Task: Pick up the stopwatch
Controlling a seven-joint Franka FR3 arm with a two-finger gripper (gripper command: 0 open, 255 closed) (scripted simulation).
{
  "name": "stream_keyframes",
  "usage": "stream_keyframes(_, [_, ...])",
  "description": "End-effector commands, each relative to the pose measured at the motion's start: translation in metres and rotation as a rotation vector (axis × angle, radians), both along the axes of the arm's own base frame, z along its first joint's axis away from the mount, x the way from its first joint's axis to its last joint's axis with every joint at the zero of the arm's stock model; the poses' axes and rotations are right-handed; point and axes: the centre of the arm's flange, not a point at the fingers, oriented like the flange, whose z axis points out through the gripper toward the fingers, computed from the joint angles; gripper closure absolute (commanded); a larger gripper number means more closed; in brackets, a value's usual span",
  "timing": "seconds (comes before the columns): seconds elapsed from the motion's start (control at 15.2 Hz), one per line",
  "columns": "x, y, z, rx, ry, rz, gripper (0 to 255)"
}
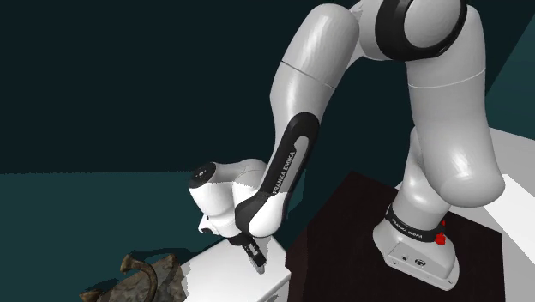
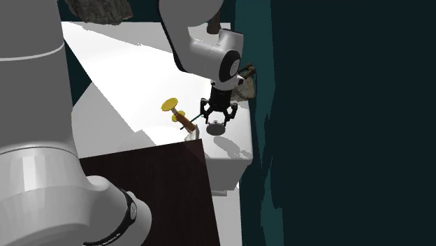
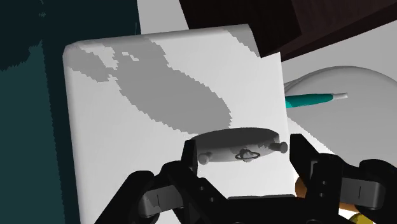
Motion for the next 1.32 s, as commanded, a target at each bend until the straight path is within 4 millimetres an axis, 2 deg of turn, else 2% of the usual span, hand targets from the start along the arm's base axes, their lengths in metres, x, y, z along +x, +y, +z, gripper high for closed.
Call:
stream_keyframes(0.0, [0.001,-0.001,-0.001,-0.001,0.001,-0.002,255])
stream_keyframes(0.2, [0.000,-0.001,-0.002,-0.001,0.000,-0.002,255])
stream_keyframes(1.19, [0.000,-0.001,0.077,-0.001,0.000,-0.002,255])
stream_keyframes(1.25, [0.000,-0.001,0.078,-0.001,0.000,-0.002,255])
